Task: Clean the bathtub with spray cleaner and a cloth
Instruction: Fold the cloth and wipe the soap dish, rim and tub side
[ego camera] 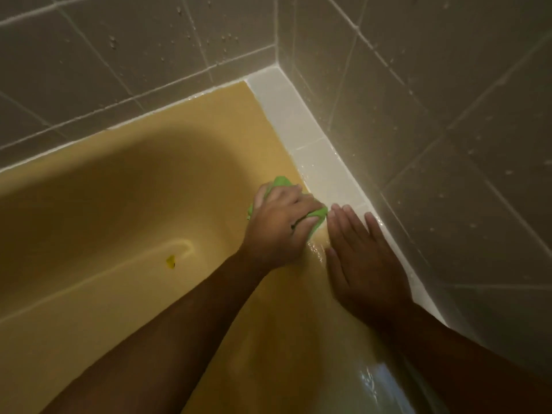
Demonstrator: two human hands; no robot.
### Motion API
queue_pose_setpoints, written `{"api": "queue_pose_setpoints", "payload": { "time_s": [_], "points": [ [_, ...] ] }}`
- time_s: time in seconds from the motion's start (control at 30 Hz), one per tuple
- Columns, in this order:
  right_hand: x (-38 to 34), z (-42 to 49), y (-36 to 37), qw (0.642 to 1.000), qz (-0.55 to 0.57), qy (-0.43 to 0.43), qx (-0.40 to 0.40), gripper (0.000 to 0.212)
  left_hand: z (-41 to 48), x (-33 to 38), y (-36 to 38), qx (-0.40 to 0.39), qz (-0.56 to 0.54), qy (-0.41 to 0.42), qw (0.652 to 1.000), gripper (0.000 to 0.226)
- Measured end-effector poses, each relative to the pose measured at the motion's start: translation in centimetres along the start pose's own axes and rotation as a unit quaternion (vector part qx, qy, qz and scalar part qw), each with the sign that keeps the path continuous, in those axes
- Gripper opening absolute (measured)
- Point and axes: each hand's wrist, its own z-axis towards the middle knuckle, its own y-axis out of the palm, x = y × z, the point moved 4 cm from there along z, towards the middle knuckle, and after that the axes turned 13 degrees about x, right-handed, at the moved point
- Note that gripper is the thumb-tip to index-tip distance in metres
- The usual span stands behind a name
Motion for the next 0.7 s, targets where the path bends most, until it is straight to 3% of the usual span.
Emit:
{"api": "queue_pose_setpoints", "payload": {
  "time_s": [0.1,0.23,0.43,0.7],
  "points": [
    [0.0,-4.2,-1.1,1.000,-0.002,0.006,0.002,0.061,-0.5,0.0,-0.3,-0.011,-0.001,0.034,0.999,0.028],
    [-0.1,-8.0,-2.1,1.000,-0.005,0.005,0.023,0.060,1.2,1.1,0.5,0.059,0.041,-0.099,0.992,0.027],
    [0.0,-12.1,-2.9,1.000,-0.020,0.018,0.010,0.062,-8.6,7.5,1.7,0.025,-0.016,-0.042,0.999,0.027],
    [1.3,-19.9,-4.4,0.997,-0.001,0.074,0.019,0.061,-17.1,15.2,2.5,-0.008,0.025,-0.044,0.999,0.026]
  ]
}}
